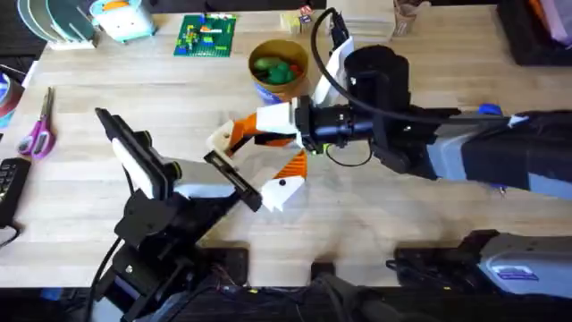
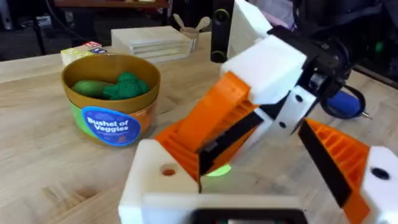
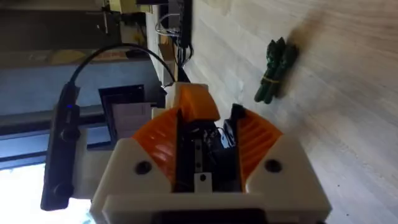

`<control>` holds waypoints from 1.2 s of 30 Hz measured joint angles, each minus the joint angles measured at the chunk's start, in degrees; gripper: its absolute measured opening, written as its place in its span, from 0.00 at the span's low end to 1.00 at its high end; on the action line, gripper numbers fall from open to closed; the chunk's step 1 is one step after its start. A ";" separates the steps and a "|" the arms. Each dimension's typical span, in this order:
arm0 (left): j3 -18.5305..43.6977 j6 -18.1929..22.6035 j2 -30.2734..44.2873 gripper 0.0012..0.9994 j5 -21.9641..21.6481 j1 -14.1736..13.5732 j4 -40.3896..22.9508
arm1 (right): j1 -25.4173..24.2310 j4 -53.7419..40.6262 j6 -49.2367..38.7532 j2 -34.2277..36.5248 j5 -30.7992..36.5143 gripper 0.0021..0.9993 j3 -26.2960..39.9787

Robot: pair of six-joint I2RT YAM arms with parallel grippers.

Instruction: Pick up the gripper from the table and insert it into the empty holder that is missing its gripper. Then pick up a screw, insert it into the mounting hole, and use the screwdriver to tighten it. Finally, clean up the table by picking up the vegetable and placing it into the bucket.

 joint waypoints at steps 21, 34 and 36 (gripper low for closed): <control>0.00 0.17 -0.01 0.99 0.03 -0.04 0.00 | -0.39 0.07 0.00 0.00 -1.84 0.58 0.00; 0.00 0.17 -0.01 0.99 0.00 -0.04 -0.02 | -8.54 0.04 -0.94 0.00 -4.13 0.72 0.00; 0.00 0.17 0.00 0.99 0.00 -0.04 -0.01 | -11.09 0.04 -1.82 0.00 -4.17 0.82 0.00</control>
